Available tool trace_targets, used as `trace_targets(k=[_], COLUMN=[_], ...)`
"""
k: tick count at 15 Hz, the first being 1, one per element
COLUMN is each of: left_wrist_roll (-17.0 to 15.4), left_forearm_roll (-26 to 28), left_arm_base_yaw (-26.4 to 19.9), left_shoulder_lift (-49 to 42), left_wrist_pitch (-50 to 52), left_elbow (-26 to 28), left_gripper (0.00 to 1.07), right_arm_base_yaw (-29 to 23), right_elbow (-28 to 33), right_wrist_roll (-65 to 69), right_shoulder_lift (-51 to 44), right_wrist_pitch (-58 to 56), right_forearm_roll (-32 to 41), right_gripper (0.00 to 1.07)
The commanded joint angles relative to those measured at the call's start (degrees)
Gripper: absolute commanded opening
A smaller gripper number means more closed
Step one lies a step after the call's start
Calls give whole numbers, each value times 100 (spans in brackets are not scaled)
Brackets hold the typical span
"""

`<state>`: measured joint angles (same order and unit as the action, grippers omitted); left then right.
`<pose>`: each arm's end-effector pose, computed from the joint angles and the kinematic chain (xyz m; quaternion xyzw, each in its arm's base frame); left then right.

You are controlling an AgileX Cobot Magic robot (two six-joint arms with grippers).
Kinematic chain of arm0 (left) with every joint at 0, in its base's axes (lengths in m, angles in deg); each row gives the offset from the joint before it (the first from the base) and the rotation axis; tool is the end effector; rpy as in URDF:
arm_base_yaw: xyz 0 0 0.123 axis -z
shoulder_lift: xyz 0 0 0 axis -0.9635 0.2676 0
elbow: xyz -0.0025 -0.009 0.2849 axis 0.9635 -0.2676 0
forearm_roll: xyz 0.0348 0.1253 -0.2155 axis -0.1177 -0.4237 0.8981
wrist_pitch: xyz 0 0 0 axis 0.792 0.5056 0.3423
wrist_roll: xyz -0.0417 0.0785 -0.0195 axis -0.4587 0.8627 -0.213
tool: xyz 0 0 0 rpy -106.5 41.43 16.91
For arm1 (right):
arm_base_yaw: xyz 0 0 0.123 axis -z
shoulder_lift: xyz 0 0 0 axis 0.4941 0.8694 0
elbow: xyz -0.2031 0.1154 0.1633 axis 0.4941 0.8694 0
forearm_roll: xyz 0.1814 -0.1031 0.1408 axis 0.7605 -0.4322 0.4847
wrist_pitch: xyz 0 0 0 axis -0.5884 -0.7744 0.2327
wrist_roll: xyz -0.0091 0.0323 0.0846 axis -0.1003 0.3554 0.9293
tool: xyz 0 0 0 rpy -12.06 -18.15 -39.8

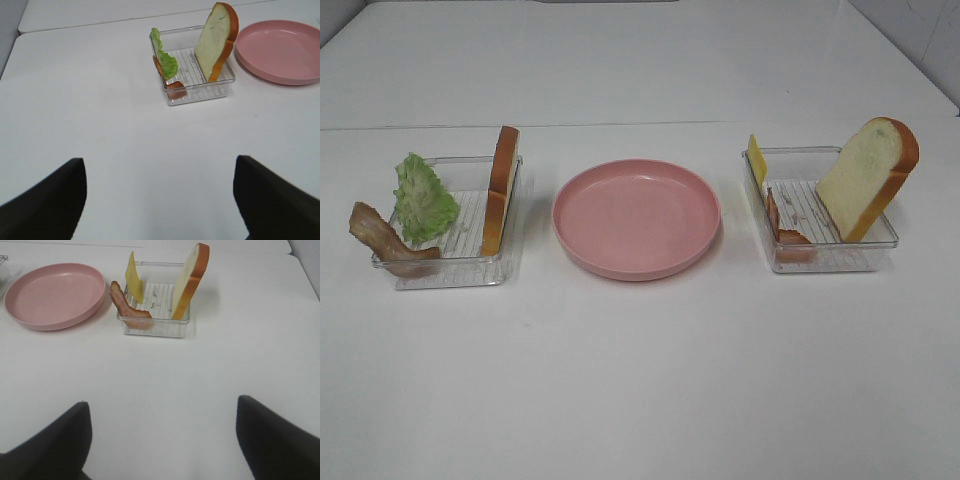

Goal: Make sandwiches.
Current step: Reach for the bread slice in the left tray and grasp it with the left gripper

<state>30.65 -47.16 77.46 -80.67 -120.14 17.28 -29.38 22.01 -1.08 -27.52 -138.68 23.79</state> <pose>-0.0060 -0.0051 0.2783 0.0514 0.8473 -0.0308 0.5277 -0.0078 0.0116 0.2795 -0.0586 0.8480 0.0369 0.5255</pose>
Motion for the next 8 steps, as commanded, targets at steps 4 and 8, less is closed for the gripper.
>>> trace_targets(k=[4,8], left_wrist_roll=[6,6], left_forearm_roll=[46,46], left_arm_base_yaw=[-23,-23], left_shoulder_lift=[-115,-115], left_wrist_pitch=[46,46], left_elbow=[-11,-11], left_gripper=[76,76], right_arm_base_yaw=[40,40], right_elbow=[17,17], right_wrist_roll=[-34,-34], right_shoulder_lift=[-74,-74], right_wrist_pitch=[40,40], right_forearm_roll=[-17,-17], right_gripper=[75,75])
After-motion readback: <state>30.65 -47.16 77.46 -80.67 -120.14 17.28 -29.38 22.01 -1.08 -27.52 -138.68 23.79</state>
